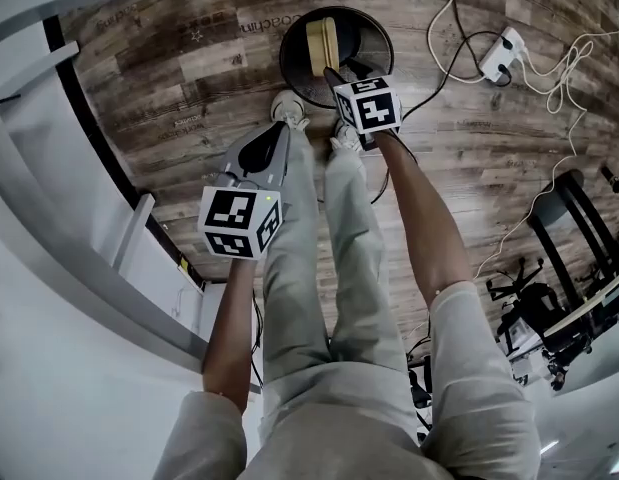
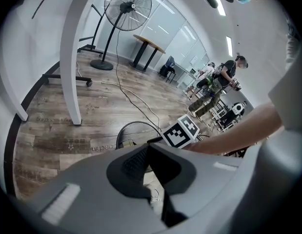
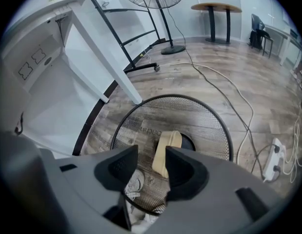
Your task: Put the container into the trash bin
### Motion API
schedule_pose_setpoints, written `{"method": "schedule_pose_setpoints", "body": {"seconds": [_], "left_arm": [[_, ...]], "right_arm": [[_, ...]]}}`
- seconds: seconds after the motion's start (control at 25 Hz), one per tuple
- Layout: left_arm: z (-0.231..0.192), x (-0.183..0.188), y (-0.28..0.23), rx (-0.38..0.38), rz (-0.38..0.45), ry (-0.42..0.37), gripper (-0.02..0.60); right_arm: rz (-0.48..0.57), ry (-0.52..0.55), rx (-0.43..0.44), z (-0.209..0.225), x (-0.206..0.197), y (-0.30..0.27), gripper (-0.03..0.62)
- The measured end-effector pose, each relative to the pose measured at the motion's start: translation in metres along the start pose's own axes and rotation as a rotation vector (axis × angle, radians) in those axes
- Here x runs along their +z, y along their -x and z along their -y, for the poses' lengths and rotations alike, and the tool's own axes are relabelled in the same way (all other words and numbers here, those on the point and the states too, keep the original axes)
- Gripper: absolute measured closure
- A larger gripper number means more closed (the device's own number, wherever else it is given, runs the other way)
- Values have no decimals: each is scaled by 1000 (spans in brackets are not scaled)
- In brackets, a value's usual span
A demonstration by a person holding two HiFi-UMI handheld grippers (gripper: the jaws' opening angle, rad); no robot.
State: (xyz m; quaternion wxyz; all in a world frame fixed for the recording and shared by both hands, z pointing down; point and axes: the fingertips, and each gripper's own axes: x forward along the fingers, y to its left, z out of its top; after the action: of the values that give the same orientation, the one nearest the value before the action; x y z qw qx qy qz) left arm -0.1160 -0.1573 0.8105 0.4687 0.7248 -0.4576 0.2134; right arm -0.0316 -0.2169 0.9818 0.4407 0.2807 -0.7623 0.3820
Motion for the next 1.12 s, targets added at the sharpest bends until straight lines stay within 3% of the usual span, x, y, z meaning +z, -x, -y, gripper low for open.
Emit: {"method": "schedule_pose_setpoints", "body": {"seconds": [0.44, 0.72, 1.12], "left_arm": [[2, 2, 1, 2, 5, -20, 571], [5, 9, 1, 1, 9, -57, 571], [10, 16, 3, -2, 22, -89, 571]], "right_arm": [[103, 21, 6, -5, 21, 27, 445], [225, 11, -5, -6, 40, 67, 487], [325, 43, -25, -25, 37, 130, 505]]}}
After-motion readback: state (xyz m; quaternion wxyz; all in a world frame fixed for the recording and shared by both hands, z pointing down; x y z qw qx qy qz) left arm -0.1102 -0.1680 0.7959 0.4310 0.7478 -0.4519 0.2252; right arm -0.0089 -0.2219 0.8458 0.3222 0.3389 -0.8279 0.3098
